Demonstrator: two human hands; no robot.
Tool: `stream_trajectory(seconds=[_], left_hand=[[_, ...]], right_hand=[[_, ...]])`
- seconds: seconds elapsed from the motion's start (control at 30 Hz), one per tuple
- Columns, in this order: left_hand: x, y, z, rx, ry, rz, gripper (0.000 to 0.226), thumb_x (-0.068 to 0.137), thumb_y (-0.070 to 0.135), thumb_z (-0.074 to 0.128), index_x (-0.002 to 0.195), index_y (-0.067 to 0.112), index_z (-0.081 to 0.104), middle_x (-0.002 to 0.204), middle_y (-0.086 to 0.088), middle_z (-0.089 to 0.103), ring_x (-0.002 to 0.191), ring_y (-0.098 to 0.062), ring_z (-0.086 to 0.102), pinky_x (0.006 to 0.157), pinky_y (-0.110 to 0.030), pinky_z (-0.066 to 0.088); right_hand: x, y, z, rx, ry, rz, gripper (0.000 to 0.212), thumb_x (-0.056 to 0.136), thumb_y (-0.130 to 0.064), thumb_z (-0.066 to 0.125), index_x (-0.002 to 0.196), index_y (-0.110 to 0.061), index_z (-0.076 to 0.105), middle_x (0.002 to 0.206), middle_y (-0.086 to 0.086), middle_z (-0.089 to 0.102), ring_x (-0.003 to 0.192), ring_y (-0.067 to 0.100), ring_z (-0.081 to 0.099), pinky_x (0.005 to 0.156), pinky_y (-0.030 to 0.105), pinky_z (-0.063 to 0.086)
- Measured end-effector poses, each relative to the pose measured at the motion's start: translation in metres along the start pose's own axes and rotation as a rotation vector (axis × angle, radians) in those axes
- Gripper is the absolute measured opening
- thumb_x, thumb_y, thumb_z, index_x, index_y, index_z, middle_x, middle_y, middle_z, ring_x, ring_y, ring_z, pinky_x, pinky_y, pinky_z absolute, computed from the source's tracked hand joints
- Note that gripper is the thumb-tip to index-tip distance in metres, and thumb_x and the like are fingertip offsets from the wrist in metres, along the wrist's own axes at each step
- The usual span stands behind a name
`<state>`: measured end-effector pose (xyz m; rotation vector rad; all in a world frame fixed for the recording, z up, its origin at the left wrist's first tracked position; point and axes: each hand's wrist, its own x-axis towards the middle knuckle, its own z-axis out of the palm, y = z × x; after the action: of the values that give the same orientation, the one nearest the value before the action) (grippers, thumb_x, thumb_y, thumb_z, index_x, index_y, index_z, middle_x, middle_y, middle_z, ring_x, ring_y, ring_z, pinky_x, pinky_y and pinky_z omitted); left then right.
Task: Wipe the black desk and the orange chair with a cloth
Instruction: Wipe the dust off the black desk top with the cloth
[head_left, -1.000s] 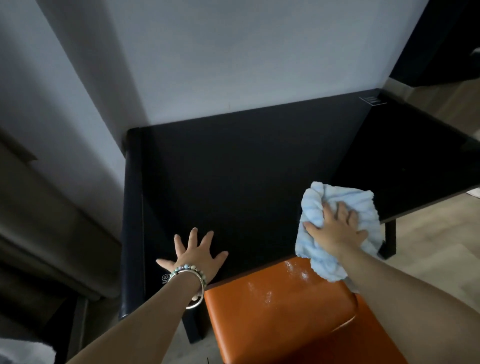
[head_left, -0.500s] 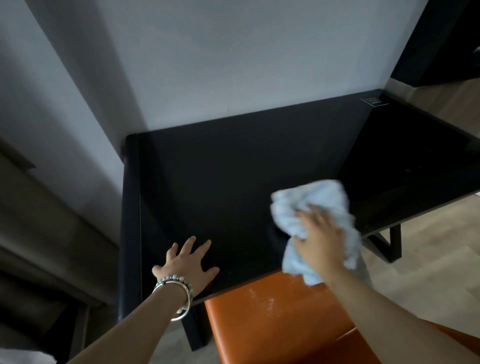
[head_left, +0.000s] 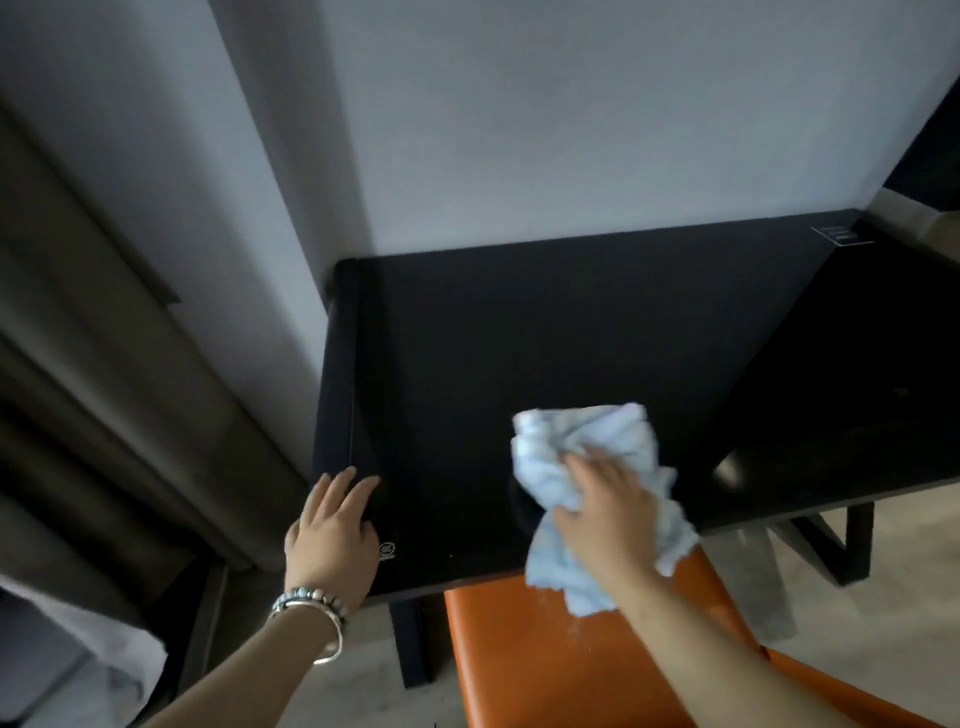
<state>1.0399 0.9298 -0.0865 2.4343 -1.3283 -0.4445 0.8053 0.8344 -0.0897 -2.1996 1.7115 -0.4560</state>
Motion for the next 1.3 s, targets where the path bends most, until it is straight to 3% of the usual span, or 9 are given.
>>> stream_trajectory(seconds=[0.1,0.23,0.33,0.5,0.67,0.83,1.07,1.2,1.3], left_hand=[[-0.007,-0.026,-0.005,0.000,-0.100,-0.152,0.055,0.093,0.020,0.043,0.145,0.023,0.025,0.155,0.003,0.018,0.137,-0.023,0.030,0.106,-0.038,0.033],[-0.009,-0.039,-0.014,-0.254,-0.067,-0.257,0.056,0.092,0.010,0.042,0.145,0.024,0.027,0.135,-0.002,0.052,0.111,-0.029,0.056,0.087,-0.031,0.043],[-0.016,-0.048,-0.024,-0.400,0.043,-0.316,0.067,0.089,0.007,0.047,0.147,0.028,0.020,0.127,-0.002,0.059,0.108,-0.028,0.059,0.086,-0.030,0.043],[-0.026,-0.072,-0.030,-0.512,0.065,-0.393,0.060,0.091,0.003,0.048,0.142,0.027,0.031,0.117,0.001,0.060,0.073,0.001,0.057,0.058,-0.007,0.039],[-0.020,-0.097,-0.034,-0.540,0.045,-0.440,0.055,0.090,0.003,0.044,0.140,0.025,0.035,0.108,0.002,0.059,0.086,-0.021,0.064,0.068,-0.024,0.047],[-0.002,-0.105,-0.035,-0.541,0.002,-0.476,0.052,0.091,0.010,0.041,0.139,0.028,0.036,0.107,0.003,0.056,0.091,-0.022,0.064,0.083,-0.033,0.052],[0.010,-0.118,-0.036,-0.572,0.001,-0.504,0.049,0.088,0.009,0.048,0.133,0.026,0.044,0.108,0.003,0.057,0.090,-0.017,0.061,0.074,-0.024,0.046],[0.008,-0.127,-0.042,-0.580,0.047,-0.532,0.044,0.087,0.007,0.050,0.128,0.020,0.050,0.112,-0.006,0.063,0.097,-0.025,0.062,0.085,-0.034,0.052],[0.001,-0.129,-0.045,-0.519,0.036,-0.519,0.039,0.089,0.010,0.048,0.127,0.020,0.052,0.114,-0.006,0.064,0.098,-0.026,0.062,0.083,-0.029,0.049]], right_hand=[[0.002,-0.008,0.004,-0.290,-0.044,0.120,0.054,0.088,-0.042,0.047,0.140,-0.035,0.030,0.150,-0.004,0.026,0.136,0.020,0.025,0.099,0.042,0.034],[-0.036,-0.077,0.038,-0.128,-0.109,-0.407,0.045,0.058,-0.026,0.072,0.102,-0.033,0.064,0.114,-0.008,0.061,0.100,0.022,0.060,0.071,0.042,0.046],[-0.034,-0.126,0.038,0.147,-0.306,-0.650,0.037,0.071,-0.022,0.058,0.108,-0.023,0.066,0.106,-0.004,0.065,0.100,0.021,0.056,0.085,0.044,0.046],[0.058,-0.127,0.032,-0.004,-0.012,-0.230,0.026,0.086,-0.027,0.048,0.111,-0.027,0.056,0.121,-0.007,0.055,0.117,0.023,0.046,0.089,0.042,0.038],[0.112,-0.127,0.062,-0.214,-0.211,0.054,0.049,0.089,-0.038,0.039,0.137,-0.034,0.033,0.145,-0.007,0.027,0.135,0.022,0.022,0.101,0.048,0.031],[0.124,-0.184,0.106,-0.265,-0.306,-0.262,0.057,0.092,-0.047,0.030,0.145,-0.035,0.013,0.157,-0.007,0.004,0.144,0.018,0.002,0.110,0.051,0.015],[0.098,-0.203,0.101,-0.245,-0.266,-0.517,0.042,0.089,-0.031,0.037,0.130,-0.041,0.039,0.144,-0.019,0.034,0.132,0.015,0.029,0.105,0.042,0.023],[0.040,-0.183,0.098,-0.155,-0.360,-0.760,0.048,0.081,-0.030,0.049,0.127,-0.042,0.050,0.143,-0.022,0.038,0.130,0.008,0.030,0.103,0.041,0.024],[-0.008,-0.161,0.098,0.096,-0.433,-0.951,0.041,0.065,-0.034,0.047,0.101,-0.038,0.066,0.111,-0.021,0.063,0.105,0.003,0.042,0.090,0.041,0.040]])
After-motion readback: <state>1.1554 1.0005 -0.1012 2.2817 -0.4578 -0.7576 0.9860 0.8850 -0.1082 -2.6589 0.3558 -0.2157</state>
